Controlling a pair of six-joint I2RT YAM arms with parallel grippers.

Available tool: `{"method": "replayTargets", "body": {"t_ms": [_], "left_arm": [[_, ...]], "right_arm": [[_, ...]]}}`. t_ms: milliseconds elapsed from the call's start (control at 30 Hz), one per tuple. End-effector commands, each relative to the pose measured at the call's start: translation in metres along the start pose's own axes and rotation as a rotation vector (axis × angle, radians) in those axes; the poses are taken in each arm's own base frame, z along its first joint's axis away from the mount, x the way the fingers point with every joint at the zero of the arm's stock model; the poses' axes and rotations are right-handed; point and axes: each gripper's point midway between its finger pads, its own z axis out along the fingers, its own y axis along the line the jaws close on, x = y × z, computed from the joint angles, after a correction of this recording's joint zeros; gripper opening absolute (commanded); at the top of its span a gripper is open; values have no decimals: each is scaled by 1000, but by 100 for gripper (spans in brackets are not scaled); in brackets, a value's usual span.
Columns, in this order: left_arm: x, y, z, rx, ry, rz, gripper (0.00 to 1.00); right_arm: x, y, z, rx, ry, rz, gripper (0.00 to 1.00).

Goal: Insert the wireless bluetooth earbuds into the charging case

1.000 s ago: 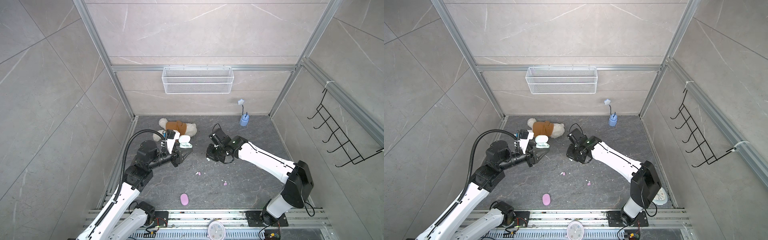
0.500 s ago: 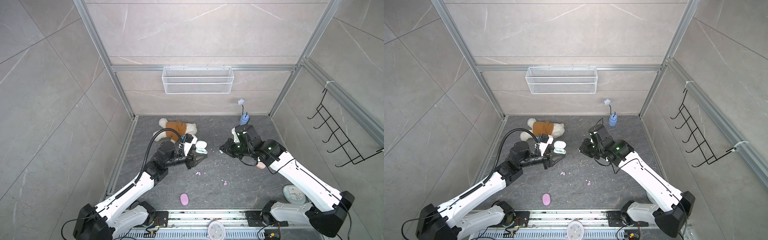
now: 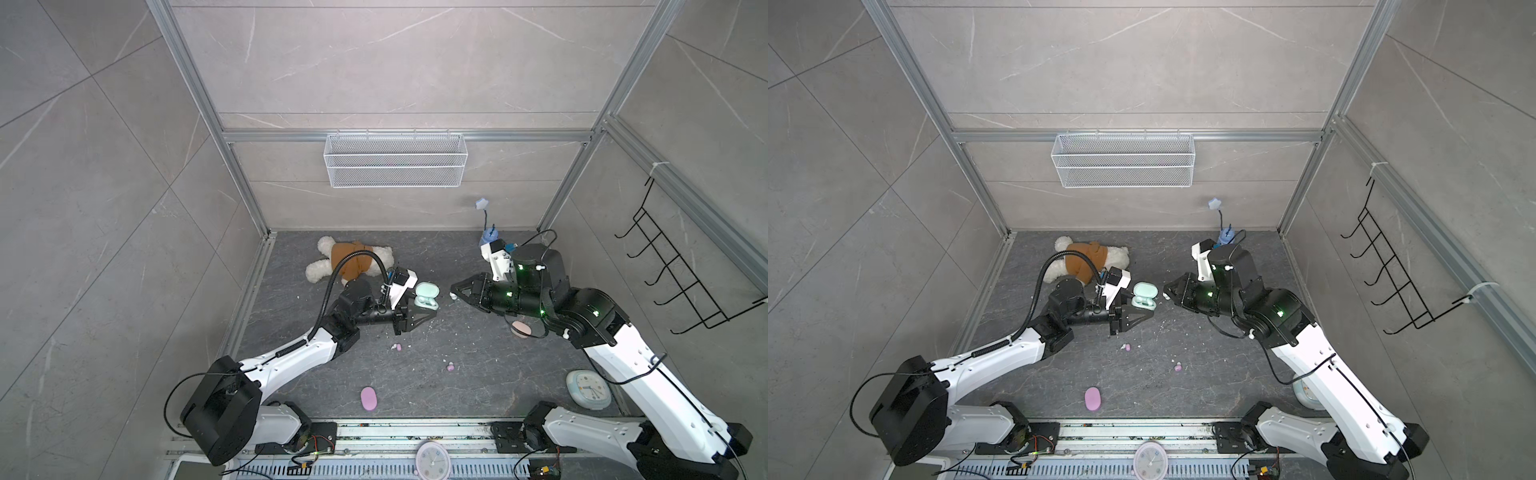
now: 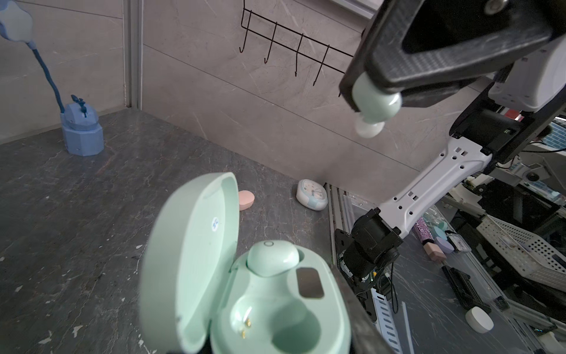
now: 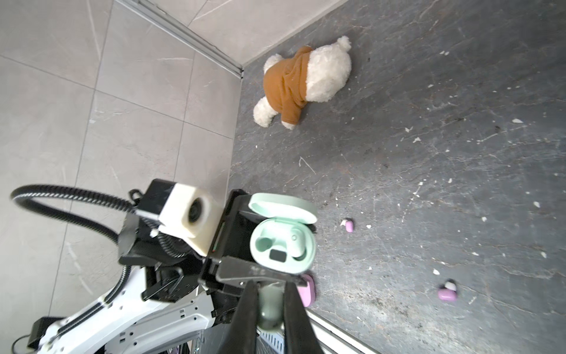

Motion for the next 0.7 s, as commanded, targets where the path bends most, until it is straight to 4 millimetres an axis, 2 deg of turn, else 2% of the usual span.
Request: {"method": "replayTargets", "body": {"t_ms": [0, 333, 667], "left_arm": [[-44, -23, 5, 116, -117, 122, 25], [-52, -33, 13, 205, -143, 169, 25], [-60, -44, 13, 238, -145, 219, 25]], "right_arm": [[-2, 22, -5, -100, 8, -50, 13], [-3, 39, 6, -194, 31, -64, 13], [-1, 36, 16, -194, 42, -51, 13]]}}
